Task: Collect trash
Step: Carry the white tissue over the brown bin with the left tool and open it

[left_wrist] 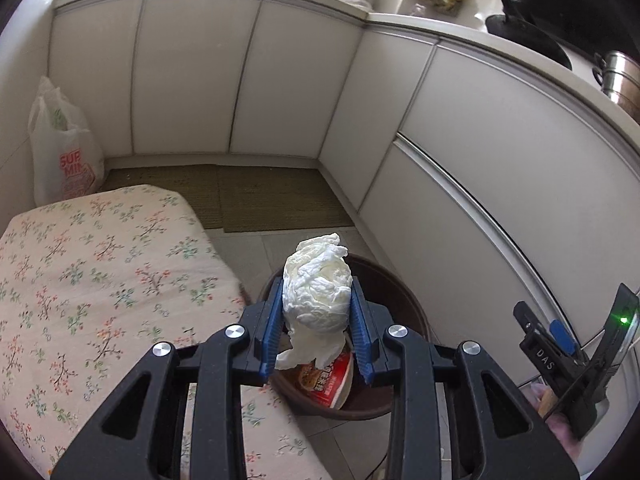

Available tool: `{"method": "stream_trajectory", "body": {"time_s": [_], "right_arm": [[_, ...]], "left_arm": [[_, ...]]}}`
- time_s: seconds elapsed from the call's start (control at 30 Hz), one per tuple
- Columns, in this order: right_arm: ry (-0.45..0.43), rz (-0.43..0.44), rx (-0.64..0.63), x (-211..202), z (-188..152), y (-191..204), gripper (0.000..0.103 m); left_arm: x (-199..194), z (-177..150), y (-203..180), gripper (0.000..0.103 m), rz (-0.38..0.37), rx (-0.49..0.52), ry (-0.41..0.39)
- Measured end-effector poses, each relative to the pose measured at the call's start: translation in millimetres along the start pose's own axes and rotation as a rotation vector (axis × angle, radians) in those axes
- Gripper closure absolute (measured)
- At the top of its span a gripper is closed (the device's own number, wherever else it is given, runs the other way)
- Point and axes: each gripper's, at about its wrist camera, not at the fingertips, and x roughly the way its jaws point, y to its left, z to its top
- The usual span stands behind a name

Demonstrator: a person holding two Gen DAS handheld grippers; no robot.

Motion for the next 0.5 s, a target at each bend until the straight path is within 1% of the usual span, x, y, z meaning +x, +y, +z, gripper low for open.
{"method": "stream_trajectory", "body": {"time_s": [0.07, 0.2, 0.27, 0.33, 0.5], "right_arm": [[0.030, -0.023, 0.016, 6, -1, -11, 0.007], [0.043, -0.033, 0.039, 9, -3, -21, 0.007], [0.054, -0.023, 0.047, 10, -5, -24, 0.007], [0.064, -0.017, 0.055, 12, -6, -27, 0.007], [0.067, 0.003, 0.059, 12, -5, -27, 0.007]], "left_arm": [[14, 5, -18, 0.070, -0.009, 0.032, 0.022], [38, 13, -45, 0.066, -0.030, 0.052, 0.054], [48, 16, -52, 0.053, -0.036, 0.052, 0.070], [54, 17, -54, 0.048, -0.031, 0.047, 0.075], [61, 14, -53, 0.040, -0.017, 0.060, 0.093]]}}
